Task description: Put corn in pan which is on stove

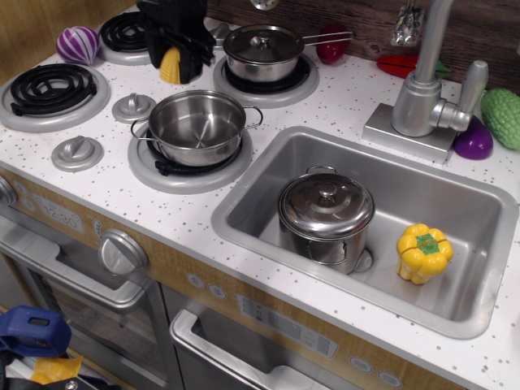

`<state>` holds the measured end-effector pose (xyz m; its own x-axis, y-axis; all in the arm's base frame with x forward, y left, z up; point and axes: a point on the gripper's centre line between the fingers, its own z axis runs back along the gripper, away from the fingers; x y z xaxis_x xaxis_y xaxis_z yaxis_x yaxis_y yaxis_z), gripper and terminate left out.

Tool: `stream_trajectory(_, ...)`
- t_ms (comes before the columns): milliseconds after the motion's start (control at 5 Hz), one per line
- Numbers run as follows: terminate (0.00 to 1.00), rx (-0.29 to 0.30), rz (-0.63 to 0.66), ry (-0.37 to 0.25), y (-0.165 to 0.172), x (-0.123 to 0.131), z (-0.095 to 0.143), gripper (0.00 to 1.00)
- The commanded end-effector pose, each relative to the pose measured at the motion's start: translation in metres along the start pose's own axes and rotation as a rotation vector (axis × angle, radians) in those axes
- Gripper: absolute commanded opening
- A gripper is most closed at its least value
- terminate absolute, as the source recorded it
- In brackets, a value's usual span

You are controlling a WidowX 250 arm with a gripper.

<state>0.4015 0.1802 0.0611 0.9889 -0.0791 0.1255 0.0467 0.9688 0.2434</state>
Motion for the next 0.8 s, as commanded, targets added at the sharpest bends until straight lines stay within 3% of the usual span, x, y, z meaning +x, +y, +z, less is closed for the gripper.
stream_trajectory(0, 0.0, 0.06, 0.055, -0.047, -0.002, -0.006, 0.059, 0.0)
stream_trajectory(200, 0.0, 0.01, 0.121, 0.008, -0.023, -0.026, 0.062, 0.0)
stream_trajectory(400, 0.0, -0.058, 0.149, 0.018, -0.035, -0.039, 0.049, 0.0)
stream_trajectory(600, 0.0, -0.067, 0.161, -0.012, -0.041, -0.04, 0.039, 1.0)
